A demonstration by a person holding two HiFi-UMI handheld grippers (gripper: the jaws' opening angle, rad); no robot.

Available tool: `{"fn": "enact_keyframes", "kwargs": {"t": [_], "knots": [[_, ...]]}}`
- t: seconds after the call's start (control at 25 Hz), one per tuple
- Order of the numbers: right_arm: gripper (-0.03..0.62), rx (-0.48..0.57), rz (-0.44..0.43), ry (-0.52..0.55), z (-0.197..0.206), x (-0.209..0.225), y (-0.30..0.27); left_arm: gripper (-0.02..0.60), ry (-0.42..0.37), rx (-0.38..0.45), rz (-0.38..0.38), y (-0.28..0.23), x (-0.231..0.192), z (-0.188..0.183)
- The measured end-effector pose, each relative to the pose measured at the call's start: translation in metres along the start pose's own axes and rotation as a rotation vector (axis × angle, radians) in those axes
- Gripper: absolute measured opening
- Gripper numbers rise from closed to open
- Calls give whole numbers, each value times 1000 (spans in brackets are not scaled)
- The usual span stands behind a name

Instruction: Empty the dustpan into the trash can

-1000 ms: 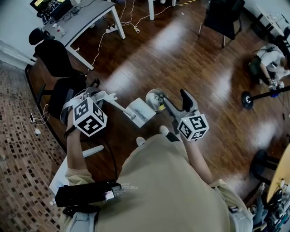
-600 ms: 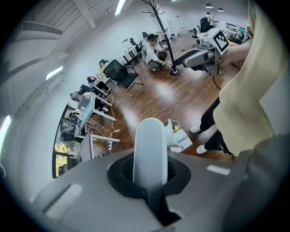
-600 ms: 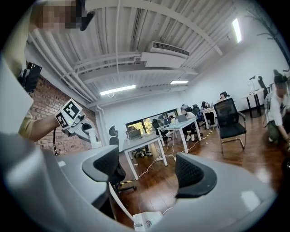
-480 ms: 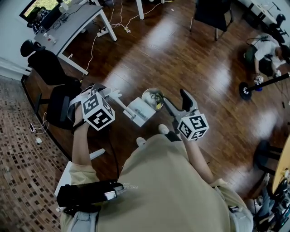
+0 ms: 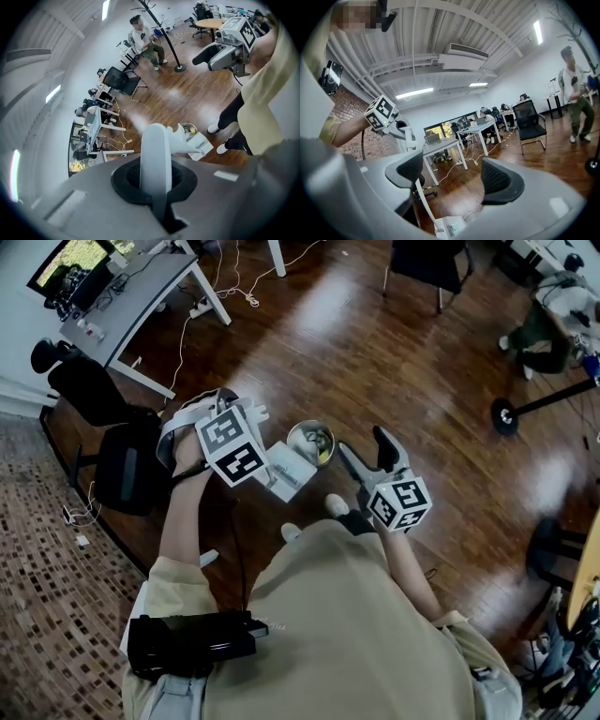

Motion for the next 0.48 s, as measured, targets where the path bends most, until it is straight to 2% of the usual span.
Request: {"fn": "enact_keyframes", "kwargs": {"t": [0.28,0.48], "knots": [[376,-8,42,-34,4,32,9,0,-141,-24,-50,-46,-54,-74],[375,0,95,-50,0,70,22,0,-252,-36,-27,-89,-85,-141]]}}
Point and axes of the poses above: the fingertips, and each gripper's own axes: y backward along the fingers, x to its right, z out of its underside, the point moved 2 cm from there along y, backward along the fingers
